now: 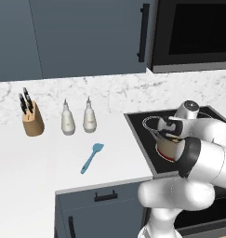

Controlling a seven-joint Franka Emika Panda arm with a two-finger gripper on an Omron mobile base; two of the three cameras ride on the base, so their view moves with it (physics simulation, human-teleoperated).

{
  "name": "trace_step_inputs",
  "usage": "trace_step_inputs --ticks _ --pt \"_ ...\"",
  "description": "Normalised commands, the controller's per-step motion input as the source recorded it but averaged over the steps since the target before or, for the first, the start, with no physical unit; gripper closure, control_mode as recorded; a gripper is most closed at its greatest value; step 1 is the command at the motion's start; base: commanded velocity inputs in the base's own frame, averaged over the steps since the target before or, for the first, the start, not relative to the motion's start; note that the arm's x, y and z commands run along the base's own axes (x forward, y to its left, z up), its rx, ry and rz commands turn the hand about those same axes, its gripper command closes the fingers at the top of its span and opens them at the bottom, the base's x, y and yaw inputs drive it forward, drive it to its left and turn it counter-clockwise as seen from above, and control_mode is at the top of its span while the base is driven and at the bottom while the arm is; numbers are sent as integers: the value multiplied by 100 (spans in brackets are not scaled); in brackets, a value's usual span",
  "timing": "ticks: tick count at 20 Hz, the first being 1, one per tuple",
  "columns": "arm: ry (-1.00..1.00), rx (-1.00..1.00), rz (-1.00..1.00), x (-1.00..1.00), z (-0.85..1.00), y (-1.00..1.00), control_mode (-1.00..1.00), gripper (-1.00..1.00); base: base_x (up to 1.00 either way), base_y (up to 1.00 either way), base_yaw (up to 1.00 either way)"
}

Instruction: Put the squash and potato in the pot. Retrieve the spatula and lightly stir the vegetables in the pot.

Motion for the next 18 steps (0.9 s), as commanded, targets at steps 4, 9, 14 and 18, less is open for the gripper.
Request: trace_step_inputs --ticks 4,9,14,18 --pt "0 7 9 -19 87 0 -100 -100 0 0 0" --pt "0 3 8 -86 100 11 -100 -100 0 0 0" --pt "5 -4 21 -80 100 84 -100 -100 0 0 0" --pt "20 -18 35 -52 74 100 -100 -100 0 0 0"
